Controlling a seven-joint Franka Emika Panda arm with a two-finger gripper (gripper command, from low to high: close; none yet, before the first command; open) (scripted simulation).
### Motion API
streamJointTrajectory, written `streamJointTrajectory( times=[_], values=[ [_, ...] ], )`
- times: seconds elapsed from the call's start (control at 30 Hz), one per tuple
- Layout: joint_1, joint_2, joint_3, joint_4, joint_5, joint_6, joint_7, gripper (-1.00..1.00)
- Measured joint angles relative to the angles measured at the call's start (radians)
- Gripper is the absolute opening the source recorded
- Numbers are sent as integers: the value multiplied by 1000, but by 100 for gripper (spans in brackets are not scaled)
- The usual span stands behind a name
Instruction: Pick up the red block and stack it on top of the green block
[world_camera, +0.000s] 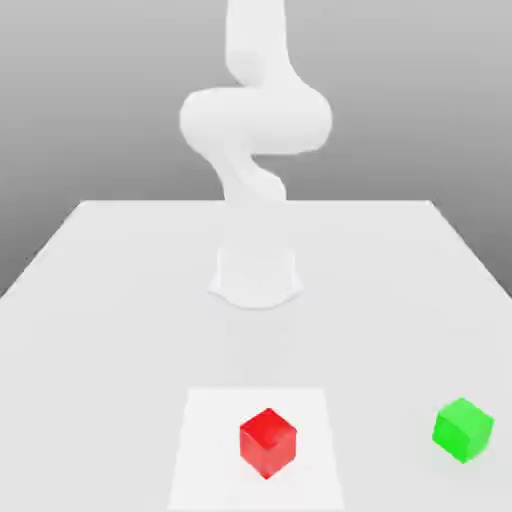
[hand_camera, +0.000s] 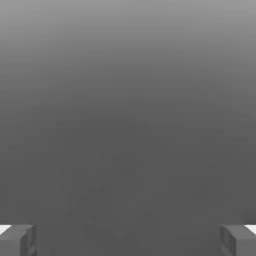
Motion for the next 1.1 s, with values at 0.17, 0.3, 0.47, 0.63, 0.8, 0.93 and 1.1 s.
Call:
streamJointTrajectory(
  times=[0.17, 0.3, 0.47, 0.63, 0.8, 0.93, 1.1],
  values=[
    [55, 187, -46, -72, 5, 93, -148, 0],
    [91, 332, -76, -127, 14, 164, -267, 0],
    [127, 514, -103, -197, 30, 253, -419, 0],
    [139, 695, -105, -266, 41, 343, -566, 0],
    [126, 875, -86, -297, 54, 457, -660, 0],
    [97, 1009, -49, -279, 93, 569, -694, -100],
    [96, 1009, -49, -279, 92, 567, -692, -100]
  ],
)
